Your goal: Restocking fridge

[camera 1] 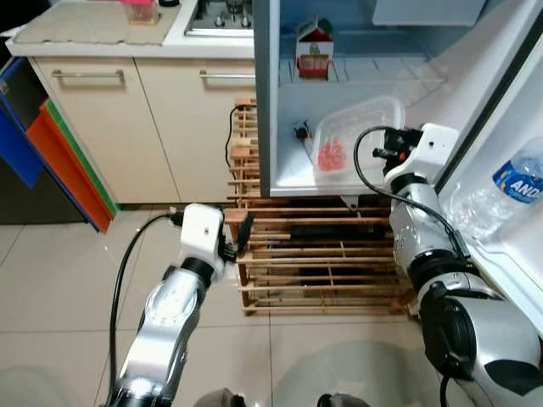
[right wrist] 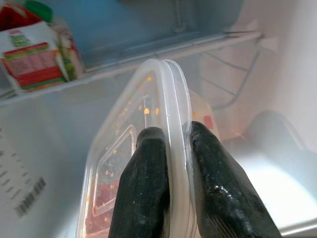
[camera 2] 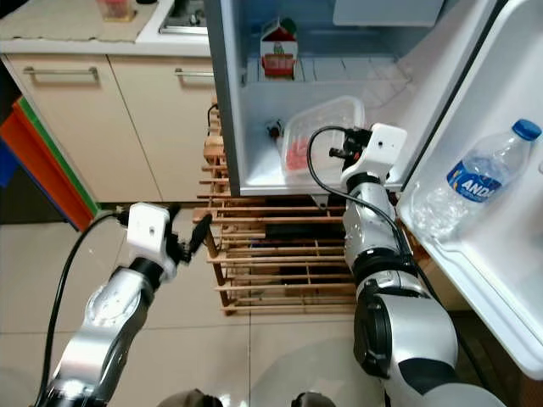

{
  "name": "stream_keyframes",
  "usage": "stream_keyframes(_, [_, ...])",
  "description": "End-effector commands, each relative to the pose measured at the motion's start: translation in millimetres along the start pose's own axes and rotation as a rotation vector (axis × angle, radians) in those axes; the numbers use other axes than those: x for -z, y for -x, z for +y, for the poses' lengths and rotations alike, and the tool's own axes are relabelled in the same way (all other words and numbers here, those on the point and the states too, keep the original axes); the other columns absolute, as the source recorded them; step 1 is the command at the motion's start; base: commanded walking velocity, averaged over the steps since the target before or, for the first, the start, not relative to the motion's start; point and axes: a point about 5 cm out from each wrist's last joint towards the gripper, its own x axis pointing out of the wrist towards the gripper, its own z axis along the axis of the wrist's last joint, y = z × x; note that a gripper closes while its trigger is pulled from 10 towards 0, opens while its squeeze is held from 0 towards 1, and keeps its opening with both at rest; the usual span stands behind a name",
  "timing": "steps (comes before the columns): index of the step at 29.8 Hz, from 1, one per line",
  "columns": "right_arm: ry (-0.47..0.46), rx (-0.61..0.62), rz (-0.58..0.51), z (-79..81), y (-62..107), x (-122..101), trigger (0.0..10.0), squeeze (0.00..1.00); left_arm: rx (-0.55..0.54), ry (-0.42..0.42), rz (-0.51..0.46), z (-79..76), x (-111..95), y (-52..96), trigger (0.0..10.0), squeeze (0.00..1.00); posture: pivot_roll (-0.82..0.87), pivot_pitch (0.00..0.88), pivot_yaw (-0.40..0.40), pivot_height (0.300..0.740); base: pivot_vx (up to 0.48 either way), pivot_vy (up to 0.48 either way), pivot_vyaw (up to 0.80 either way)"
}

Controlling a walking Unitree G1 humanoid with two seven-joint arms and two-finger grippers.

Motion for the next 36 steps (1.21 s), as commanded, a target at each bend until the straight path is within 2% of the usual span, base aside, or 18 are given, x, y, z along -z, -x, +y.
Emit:
stream_keyframes(1, [0.014, 0.004, -0.024, -0.7, -1.6, -4.6, 0.0, 0.27, 0.076, -0.038, -0.043, -7.5, -8.9, -1.6, 10.0, 0.00, 0.04, 0.043, 0.001, 0.740, 0.000, 0.000, 0.00])
stream_keyframes(2, [0.017, 0.011, -0.023, -2.3, -2.2, -5.5, 0.0, 0.27, 0.119, -0.060, -0.051, -11.3, -11.2, -4.5, 10.0, 0.00, 0.05, 0.040, -0.003, 0.740, 0.000, 0.000, 0.00])
stream_keyframes(6, [0.027, 0.021, -0.026, -4.5, -3.8, -8.3, 0.0, 0.27, 0.145, -0.050, -0.082, -9.9, -21.5, -11.8, 10.0, 0.00, 0.05, 0.039, 0.000, 0.740, 0.000, 0.000, 0.00])
stream_keyframes(13, [0.038, 0.047, -0.025, -10.0, -5.2, -11.1, 0.0, 0.27, 0.188, -0.016, -0.114, -20.0, -28.0, -12.7, 10.0, 0.00, 0.05, 0.053, -0.004, 0.740, 0.000, 0.000, 0.00])
stream_keyframes(19, [0.041, 0.052, -0.011, -10.3, -3.4, -7.0, 0.0, 0.27, 0.192, -0.033, -0.125, -21.0, -31.0, -17.5, 10.0, 0.00, 0.04, 0.064, -0.005, 0.740, 0.446, 0.000, 0.00])
stream_keyframes(36, [0.036, 0.049, 0.015, -8.5, -1.0, -0.5, 0.0, 0.27, 0.178, -0.016, -0.141, -22.1, -34.9, -21.3, 10.0, 0.00, 0.04, 0.076, -0.006, 0.740, 0.473, 0.000, 0.00])
